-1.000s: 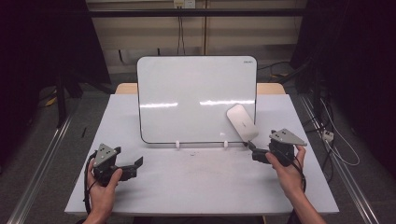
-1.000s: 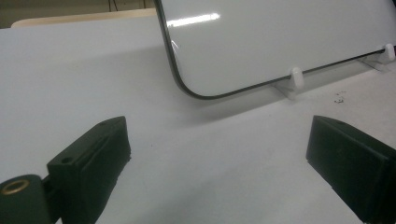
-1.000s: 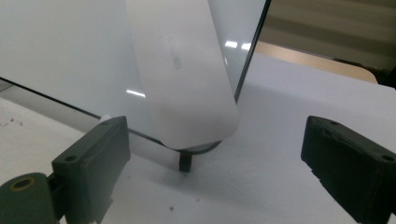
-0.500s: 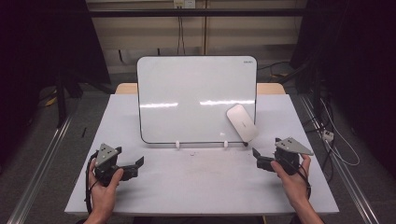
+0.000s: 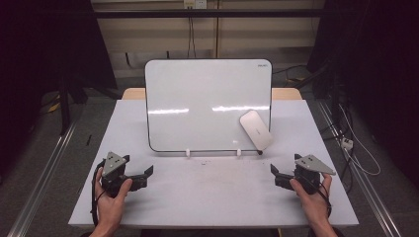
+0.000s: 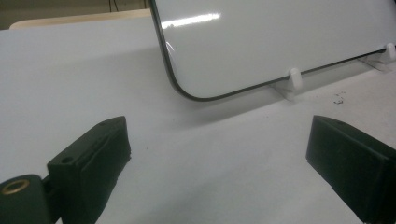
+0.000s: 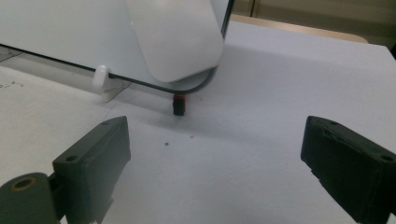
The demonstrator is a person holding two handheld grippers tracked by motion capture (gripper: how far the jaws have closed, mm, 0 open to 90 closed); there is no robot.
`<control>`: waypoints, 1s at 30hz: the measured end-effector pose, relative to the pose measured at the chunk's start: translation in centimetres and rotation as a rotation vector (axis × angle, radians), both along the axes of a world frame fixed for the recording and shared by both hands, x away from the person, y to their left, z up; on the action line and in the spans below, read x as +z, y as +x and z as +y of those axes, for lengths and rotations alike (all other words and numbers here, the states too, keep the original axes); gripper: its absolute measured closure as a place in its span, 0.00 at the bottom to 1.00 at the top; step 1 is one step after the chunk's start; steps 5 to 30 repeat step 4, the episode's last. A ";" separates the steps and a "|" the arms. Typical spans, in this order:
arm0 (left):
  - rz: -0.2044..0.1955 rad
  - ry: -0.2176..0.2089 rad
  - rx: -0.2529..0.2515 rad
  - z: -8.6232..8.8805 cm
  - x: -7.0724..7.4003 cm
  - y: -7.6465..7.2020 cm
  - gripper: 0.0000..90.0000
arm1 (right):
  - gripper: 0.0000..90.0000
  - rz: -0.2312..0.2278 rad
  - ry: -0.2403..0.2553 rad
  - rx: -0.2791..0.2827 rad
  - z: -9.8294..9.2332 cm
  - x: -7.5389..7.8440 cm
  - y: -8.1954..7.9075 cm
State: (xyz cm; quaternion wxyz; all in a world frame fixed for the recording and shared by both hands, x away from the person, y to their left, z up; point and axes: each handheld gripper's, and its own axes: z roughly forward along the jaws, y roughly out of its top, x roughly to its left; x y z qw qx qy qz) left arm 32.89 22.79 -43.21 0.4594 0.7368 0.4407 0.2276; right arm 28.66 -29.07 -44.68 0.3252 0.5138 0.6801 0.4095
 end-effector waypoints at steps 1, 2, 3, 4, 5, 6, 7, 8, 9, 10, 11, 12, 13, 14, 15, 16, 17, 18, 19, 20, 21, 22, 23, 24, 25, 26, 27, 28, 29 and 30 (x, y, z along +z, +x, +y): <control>-0.001 -0.001 0.007 0.0 0.0 0.0 0.07 | 0.09 0.002 0.005 -0.004 -0.1 0.0 0.1; 0.000 0.005 0.009 0.1 0.0 0.0 0.07 | 0.09 0.005 0.008 -0.004 -0.1 -0.1 0.1; 0.003 0.005 0.014 0.2 0.0 0.0 0.07 | 0.09 0.007 0.005 -0.006 -0.1 -0.1 0.2; 0.005 0.005 0.017 0.2 0.0 0.0 0.07 | 0.09 0.009 0.004 -0.004 -0.1 -0.1 0.2; 0.005 0.005 0.017 0.2 0.0 0.0 0.07 | 0.09 0.009 0.004 -0.004 -0.1 -0.1 0.2; 0.005 0.005 0.017 0.2 0.0 0.0 0.07 | 0.09 0.009 0.004 -0.004 -0.1 -0.1 0.2; 0.005 0.005 0.017 0.2 0.0 0.0 0.07 | 0.09 0.009 0.004 -0.004 -0.1 -0.1 0.2; 0.005 0.005 0.017 0.2 0.0 0.0 0.07 | 0.09 0.009 0.004 -0.004 -0.1 -0.1 0.2; 0.005 0.005 0.017 0.2 0.0 0.0 0.07 | 0.09 0.009 0.004 -0.004 -0.1 -0.1 0.2; 0.005 0.005 0.017 0.2 0.0 0.0 0.07 | 0.09 0.009 0.004 -0.004 -0.1 -0.1 0.2; 0.005 0.005 0.017 0.2 0.0 0.0 0.07 | 0.09 0.009 0.004 -0.004 -0.1 -0.1 0.2; 0.005 0.005 0.017 0.2 0.0 0.0 0.07 | 0.09 0.009 0.004 -0.004 -0.1 -0.1 0.2; 0.005 0.005 0.017 0.2 0.0 0.0 0.07 | 0.09 0.009 0.004 -0.004 -0.1 -0.1 0.2; 0.005 0.005 0.017 0.2 0.0 0.0 0.07 | 0.09 0.009 0.004 -0.004 -0.1 -0.1 0.2; 0.005 0.005 0.017 0.2 0.0 0.0 0.07 | 0.09 0.009 0.004 -0.004 -0.1 -0.1 0.2; 0.005 0.005 0.017 0.2 0.0 0.0 0.07 | 0.09 0.009 0.004 -0.004 -0.1 -0.1 0.2; 0.005 0.005 0.017 0.2 0.0 0.0 0.07 | 0.09 0.009 0.004 -0.004 -0.1 -0.1 0.2; 0.005 0.005 0.017 0.2 0.0 0.0 0.07 | 0.09 0.009 0.004 -0.004 -0.1 -0.1 0.2; 0.005 0.005 0.017 0.2 0.0 0.0 0.07 | 0.09 0.009 0.004 -0.004 -0.1 -0.1 0.2; 0.005 0.005 0.017 0.2 0.0 0.0 0.07 | 0.09 0.009 0.004 -0.004 -0.1 -0.1 0.2; 0.005 0.005 0.017 0.2 0.0 0.0 0.07 | 0.09 0.009 0.004 -0.004 -0.1 -0.1 0.2; 0.005 0.005 0.017 0.2 0.0 0.0 0.07 | 0.09 0.009 0.004 -0.004 -0.1 -0.1 0.2; 0.005 0.005 0.017 0.2 0.0 0.0 0.07 | 0.09 0.009 0.004 -0.004 -0.1 -0.1 0.2; 0.005 0.005 0.017 0.2 0.0 0.0 0.07 | 0.09 0.009 0.004 -0.004 -0.1 -0.1 0.2; 0.005 0.005 0.017 0.2 0.0 0.0 0.07 | 0.09 0.009 0.004 -0.004 -0.1 -0.1 0.2; 0.005 0.005 0.017 0.2 0.0 0.0 0.07 | 0.09 0.009 0.004 -0.004 -0.1 -0.1 0.2; 0.005 0.005 0.017 0.2 0.0 0.0 0.07 | 0.09 0.009 0.004 -0.004 -0.1 -0.1 0.2; 0.005 0.005 0.017 0.2 0.0 0.0 0.07 | 0.09 0.009 0.004 -0.004 -0.1 -0.1 0.2; 0.005 0.005 0.017 0.2 0.0 0.0 0.07 | 0.09 0.009 0.004 -0.004 -0.1 -0.1 0.2; 0.005 0.005 0.017 0.2 0.0 0.0 0.07 | 0.09 0.009 0.004 -0.004 -0.1 -0.1 0.2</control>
